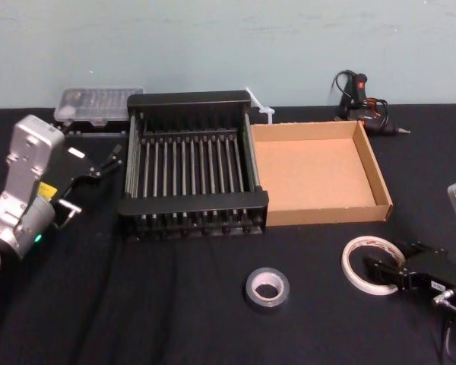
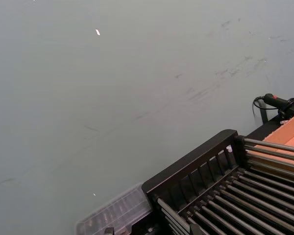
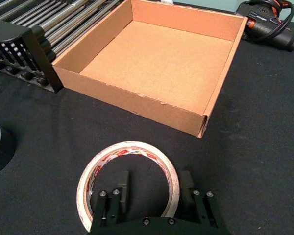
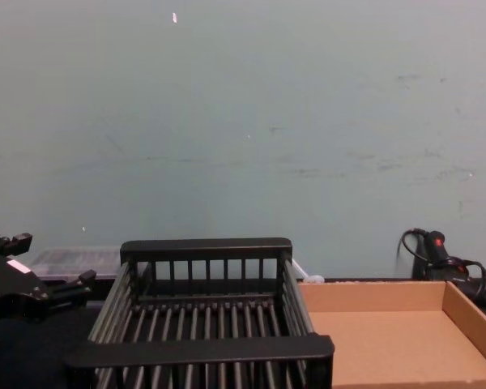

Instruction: Pick up the white tape and place it into the black box , Pick up the silver tape and place it into the brown box.

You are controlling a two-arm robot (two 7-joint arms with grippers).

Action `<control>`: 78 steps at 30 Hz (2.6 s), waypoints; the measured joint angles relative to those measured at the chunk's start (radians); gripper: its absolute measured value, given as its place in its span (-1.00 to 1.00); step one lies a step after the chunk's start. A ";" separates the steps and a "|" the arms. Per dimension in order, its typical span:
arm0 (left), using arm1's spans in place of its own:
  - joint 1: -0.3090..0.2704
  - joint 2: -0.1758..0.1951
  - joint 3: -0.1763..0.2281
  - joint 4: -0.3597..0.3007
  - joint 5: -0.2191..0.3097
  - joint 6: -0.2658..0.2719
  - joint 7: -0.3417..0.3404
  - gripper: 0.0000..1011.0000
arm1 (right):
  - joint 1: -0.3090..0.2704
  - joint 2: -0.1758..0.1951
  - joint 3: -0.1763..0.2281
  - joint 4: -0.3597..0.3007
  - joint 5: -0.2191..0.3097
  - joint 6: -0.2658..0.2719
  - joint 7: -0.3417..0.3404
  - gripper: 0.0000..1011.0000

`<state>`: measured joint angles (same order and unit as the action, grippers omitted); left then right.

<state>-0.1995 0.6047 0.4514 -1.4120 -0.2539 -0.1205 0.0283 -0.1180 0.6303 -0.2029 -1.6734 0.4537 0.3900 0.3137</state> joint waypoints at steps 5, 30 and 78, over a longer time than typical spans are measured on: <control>0.000 0.000 0.000 0.000 0.000 0.000 0.000 0.98 | 0.000 0.000 0.000 0.000 0.000 0.000 0.000 0.06; 0.000 0.000 0.000 0.000 0.000 0.000 0.000 0.98 | 0.000 0.000 0.000 0.000 0.000 0.000 0.000 -0.82; 0.000 0.000 0.000 0.000 0.000 0.000 0.000 0.98 | 0.074 0.018 0.014 -0.058 0.075 -0.003 -0.022 -0.82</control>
<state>-0.1995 0.6047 0.4514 -1.4120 -0.2539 -0.1205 0.0283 -0.0436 0.6485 -0.1889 -1.7318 0.5285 0.3871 0.2916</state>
